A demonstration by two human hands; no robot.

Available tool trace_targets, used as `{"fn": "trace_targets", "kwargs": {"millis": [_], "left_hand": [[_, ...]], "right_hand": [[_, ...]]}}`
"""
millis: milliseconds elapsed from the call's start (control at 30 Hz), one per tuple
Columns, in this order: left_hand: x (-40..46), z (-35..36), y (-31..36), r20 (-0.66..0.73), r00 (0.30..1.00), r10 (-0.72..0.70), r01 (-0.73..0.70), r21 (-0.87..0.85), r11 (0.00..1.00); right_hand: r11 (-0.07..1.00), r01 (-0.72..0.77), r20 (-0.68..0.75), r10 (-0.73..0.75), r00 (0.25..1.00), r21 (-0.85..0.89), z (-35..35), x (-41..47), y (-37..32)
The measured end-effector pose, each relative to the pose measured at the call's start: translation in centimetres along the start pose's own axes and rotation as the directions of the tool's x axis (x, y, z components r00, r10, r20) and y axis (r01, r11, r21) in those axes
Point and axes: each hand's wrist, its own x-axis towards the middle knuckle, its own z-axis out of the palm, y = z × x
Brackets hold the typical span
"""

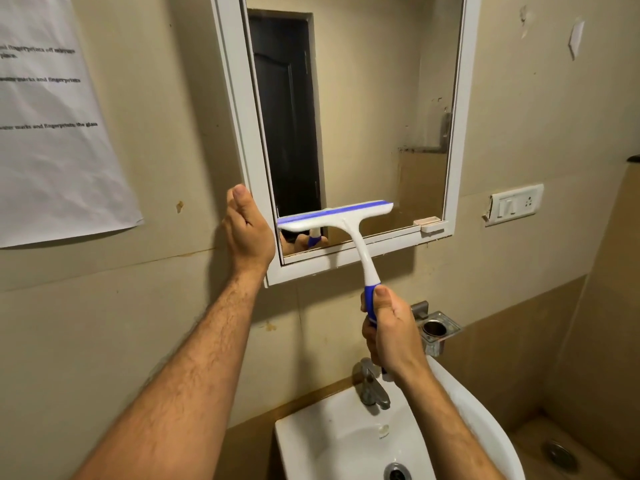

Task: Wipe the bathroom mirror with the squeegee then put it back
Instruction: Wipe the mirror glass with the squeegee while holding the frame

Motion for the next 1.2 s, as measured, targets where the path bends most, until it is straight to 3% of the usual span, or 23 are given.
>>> {"fn": "trace_targets", "kwargs": {"millis": [333,500,733,1033,1200], "left_hand": [[0.5,0.2,-0.5,-0.03,0.999,0.012,-0.012,0.006,1.0],[0.7,0.3,-0.8,-0.025,0.999,0.019,-0.019,-0.002,1.0],[0.3,0.1,-0.4,-0.031,0.999,0.017,-0.017,-0.01,1.0],[0.7,0.2,-0.8,-0.035,0.999,0.025,-0.024,0.018,1.0],[0.7,0.4,-1.1,-0.04,0.999,0.01,-0.009,0.009,1.0]], "right_hand": [[0.996,0.072,-0.047,-0.075,0.996,-0.057,-0.2,0.0,1.2],[0.999,0.031,-0.015,-0.031,0.999,0.016,0.2,0.9,-0.2],[1.0,-0.008,0.013,0.008,1.0,0.004,0.2,-1.3,3.0],[0.994,0.046,0.016,-0.048,0.999,0.096,-0.1,2.4,-3.6],[0.993,0.035,0.025,-0.038,0.999,0.111,0.6,2.1,-1.9]]}}
